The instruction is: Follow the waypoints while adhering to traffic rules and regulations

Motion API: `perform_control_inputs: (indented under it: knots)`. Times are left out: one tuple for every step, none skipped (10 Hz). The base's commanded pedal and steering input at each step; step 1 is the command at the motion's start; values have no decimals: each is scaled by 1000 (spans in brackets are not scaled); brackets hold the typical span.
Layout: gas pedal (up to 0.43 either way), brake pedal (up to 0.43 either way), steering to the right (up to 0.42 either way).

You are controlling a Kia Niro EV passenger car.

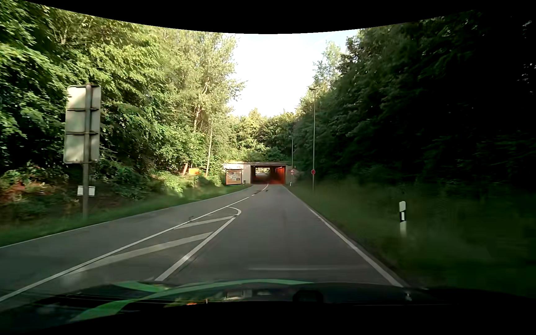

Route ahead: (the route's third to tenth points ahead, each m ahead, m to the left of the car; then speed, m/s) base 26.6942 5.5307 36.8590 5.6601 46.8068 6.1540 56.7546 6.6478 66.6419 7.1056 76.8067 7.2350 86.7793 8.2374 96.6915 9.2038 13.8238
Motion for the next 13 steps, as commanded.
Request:
perform_control_inputs:
  knots:
    - [150, 0, -9]
    - [150, 0, -9]
    - [150, 0, -9]
    - [138, 0, -9]
    - [138, 0, -9]
    - [138, 0, -9]
    - [138, 0, -9]
    - [138, 0, -9]
    - [138, 0, -9]
    - [98, 0, -9]
    - [79, 0, -9]
    - [79, 0, -8]
    - [79, 0, -9]
